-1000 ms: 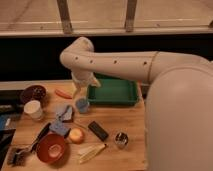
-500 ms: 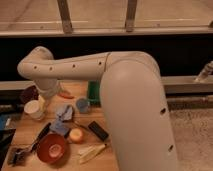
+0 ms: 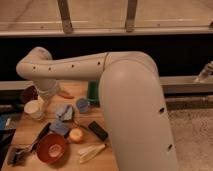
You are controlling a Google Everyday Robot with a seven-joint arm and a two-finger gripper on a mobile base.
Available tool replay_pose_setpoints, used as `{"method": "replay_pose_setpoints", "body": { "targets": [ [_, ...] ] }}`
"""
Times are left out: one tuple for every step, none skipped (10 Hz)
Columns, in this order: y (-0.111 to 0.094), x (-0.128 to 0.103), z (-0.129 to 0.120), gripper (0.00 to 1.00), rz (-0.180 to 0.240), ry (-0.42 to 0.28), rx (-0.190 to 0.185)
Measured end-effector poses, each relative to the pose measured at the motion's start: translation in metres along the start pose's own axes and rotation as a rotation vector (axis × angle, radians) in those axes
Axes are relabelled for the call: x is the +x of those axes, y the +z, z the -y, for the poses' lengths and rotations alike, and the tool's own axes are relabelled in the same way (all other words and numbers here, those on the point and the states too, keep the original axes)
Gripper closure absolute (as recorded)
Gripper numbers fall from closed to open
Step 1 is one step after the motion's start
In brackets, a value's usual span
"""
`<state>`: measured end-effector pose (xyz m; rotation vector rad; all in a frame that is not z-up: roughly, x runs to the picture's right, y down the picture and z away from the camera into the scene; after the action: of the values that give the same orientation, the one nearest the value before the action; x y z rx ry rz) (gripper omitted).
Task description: Place brush in paper cup
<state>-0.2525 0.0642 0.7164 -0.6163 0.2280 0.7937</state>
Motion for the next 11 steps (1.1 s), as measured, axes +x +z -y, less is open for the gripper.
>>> {"method": "replay_pose_setpoints", "body": {
  "targets": [
    [0.004, 0.000, -0.002, 0.20, -0.027, -0.022, -0.024],
    [0.015, -0.005, -0.021, 0.20, -0.060, -0.059, -0.060],
    [0.021, -0.008, -0.036, 0.20, -0.078, -0.065, -0.085],
    [0.026, -0.011, -0.057, 0.20, -0.091, -0.054, -0.119],
    [0.029, -0.013, -0.074, 0.20, -0.096, -0.042, -0.134],
    [0.033, -0.014, -0.095, 0.20, -0.096, -0.027, -0.144],
    [0.036, -0.015, -0.113, 0.20, -0.090, -0.013, -0.151],
    [0.041, -0.012, -0.127, 0.20, -0.091, 0.005, -0.146],
    [0.043, -0.011, -0.135, 0.20, -0.091, 0.014, -0.145],
    [0.043, -0.011, -0.136, 0.20, -0.089, 0.015, -0.144],
    [0.042, -0.011, -0.136, 0.20, -0.088, 0.015, -0.144]
  ]
}}
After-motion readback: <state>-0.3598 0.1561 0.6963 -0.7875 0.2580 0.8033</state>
